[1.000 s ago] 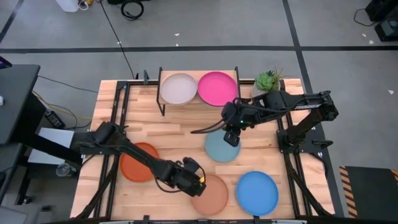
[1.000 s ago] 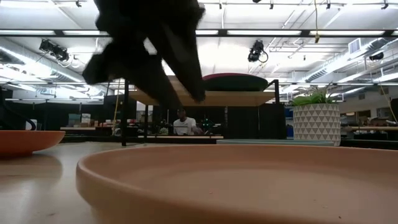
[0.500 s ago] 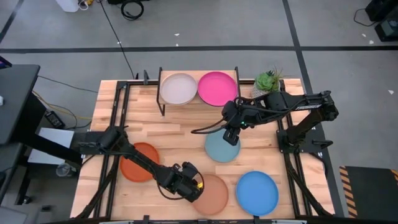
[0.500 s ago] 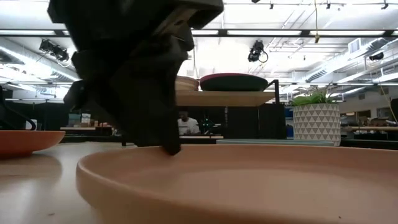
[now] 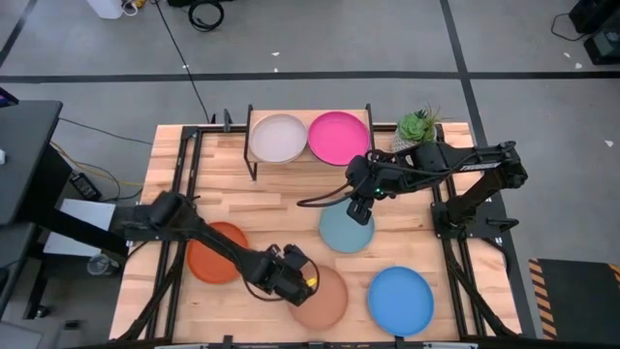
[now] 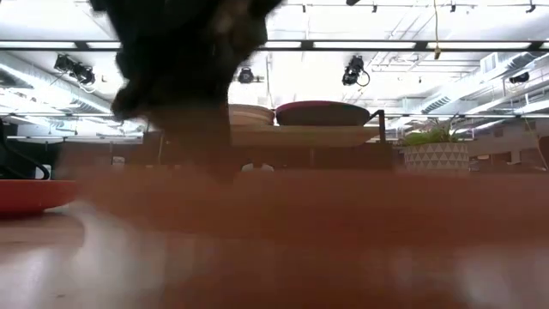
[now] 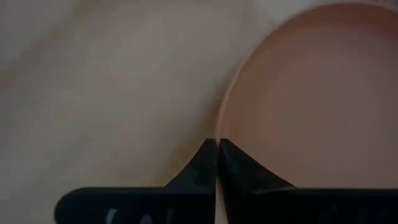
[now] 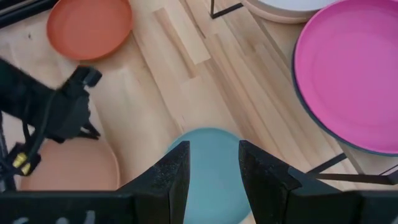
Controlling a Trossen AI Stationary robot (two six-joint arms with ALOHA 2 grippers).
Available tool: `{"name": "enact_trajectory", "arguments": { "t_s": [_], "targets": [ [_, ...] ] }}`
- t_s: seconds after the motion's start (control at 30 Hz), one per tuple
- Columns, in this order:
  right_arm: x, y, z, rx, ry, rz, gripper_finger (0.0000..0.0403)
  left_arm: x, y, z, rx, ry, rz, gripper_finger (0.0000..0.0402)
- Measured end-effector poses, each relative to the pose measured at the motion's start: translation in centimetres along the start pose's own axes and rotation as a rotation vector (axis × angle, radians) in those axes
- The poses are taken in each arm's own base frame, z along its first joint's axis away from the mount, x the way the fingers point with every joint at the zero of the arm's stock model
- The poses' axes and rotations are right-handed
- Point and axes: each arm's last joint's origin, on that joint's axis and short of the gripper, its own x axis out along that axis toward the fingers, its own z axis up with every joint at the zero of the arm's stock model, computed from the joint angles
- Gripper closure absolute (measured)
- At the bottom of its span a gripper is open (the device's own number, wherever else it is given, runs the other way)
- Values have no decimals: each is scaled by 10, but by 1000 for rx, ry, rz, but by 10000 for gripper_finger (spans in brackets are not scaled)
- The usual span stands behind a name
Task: Place and stack plates onto a shelf
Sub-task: Stack the brown plate on top of the gray plate on the shelf
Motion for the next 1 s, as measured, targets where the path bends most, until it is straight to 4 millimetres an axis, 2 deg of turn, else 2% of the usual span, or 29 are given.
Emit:
{"name": "enact_trajectory", "arguments": {
  "t_s": [0.17,0.33,0.43,0.57,0.67,0.83,0.93,1.0],
  "targets": [
    [-7,-4,0,33,1,26,260,-41,24,36,78,-19,38,393],
    [-26,-18,0,86,-60,32,260,-93,65,90,128,-52,-3,393],
    [-35,-26,1,125,-96,33,260,-114,103,127,135,-71,-22,393],
    [-42,-31,3,150,-142,36,260,-130,165,174,89,-96,-20,393],
    [-43,-34,5,143,-157,22,260,-142,211,200,9,-126,-71,393],
    [-41,-42,11,104,-211,-58,260,-161,272,225,-33,-138,-35,393],
    [-40,-48,15,84,-240,-101,260,-171,299,239,-35,-185,22,393],
    [-39,-51,19,84,-259,-113,260,-172,319,243,-50,-184,67,393]
  ]
}}
